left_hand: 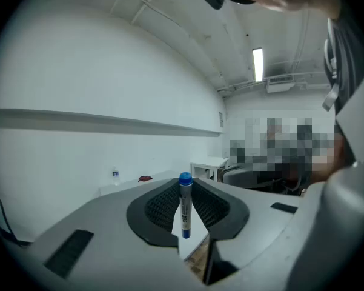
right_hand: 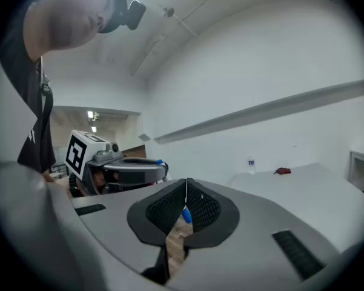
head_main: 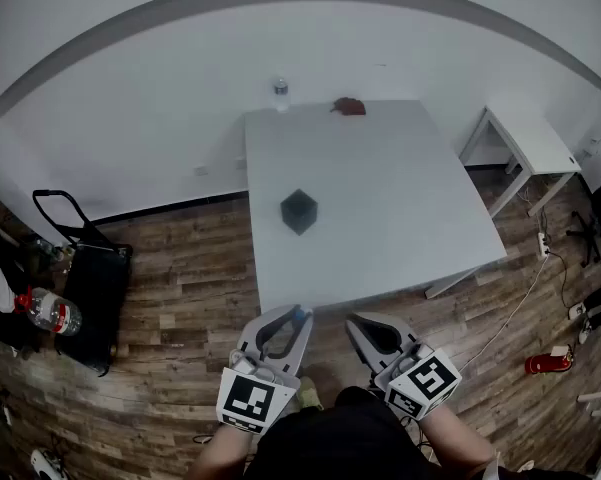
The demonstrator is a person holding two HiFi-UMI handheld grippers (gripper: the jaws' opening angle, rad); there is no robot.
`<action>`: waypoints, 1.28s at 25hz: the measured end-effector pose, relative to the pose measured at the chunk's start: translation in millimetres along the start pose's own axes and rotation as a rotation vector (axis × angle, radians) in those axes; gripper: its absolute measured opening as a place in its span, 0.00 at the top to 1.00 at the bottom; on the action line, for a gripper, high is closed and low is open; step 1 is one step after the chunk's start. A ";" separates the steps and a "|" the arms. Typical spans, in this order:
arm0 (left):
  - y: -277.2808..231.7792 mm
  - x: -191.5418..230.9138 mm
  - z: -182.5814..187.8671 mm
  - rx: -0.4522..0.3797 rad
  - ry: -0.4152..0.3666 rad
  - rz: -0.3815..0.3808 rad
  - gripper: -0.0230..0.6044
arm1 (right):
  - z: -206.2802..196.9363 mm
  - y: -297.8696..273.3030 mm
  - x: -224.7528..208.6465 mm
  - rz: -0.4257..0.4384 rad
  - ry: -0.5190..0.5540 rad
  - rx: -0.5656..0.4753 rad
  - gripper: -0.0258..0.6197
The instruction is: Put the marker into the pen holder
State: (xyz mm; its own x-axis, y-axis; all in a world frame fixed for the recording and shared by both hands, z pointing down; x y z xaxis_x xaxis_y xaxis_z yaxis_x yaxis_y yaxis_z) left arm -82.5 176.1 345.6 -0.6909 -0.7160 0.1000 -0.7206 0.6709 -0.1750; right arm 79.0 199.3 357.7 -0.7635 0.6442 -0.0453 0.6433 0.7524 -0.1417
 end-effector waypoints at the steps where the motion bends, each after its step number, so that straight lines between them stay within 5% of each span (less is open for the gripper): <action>1: -2.7 6.0 1.4 -0.003 0.003 0.004 0.86 | 0.9 -5.2 -2.1 0.002 0.000 0.001 0.93; 10: -39.4 43.6 6.3 0.008 0.002 0.047 0.86 | 0.1 -37.3 -32.0 0.022 -0.024 0.000 0.93; 21: -141.0 108.7 8.8 0.053 0.015 0.149 0.86 | 10.0 -112.0 -131.2 0.116 -0.044 0.021 0.93; 32: -244.3 173.9 -39.6 0.144 -0.065 0.295 0.86 | -8.9 -170.5 -215.6 0.199 -0.132 0.106 0.93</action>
State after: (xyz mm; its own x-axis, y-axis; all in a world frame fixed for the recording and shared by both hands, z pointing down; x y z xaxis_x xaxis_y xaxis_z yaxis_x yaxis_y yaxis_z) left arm -28.9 -104.7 444.5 -0.8598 -0.5093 -0.0372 -0.4716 0.8199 -0.3247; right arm 134.4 -66.7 400.4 -0.6279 0.7494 -0.2102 0.7772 0.5895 -0.2200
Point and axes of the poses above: the fingertips, and each gripper's own axes: y backward along the fingers, x to its left, z out of its top, the point moved 7 cm from there along y, backward along the fingers, and after that the axes turned 6 degrees about y, right-handed, at the moved point
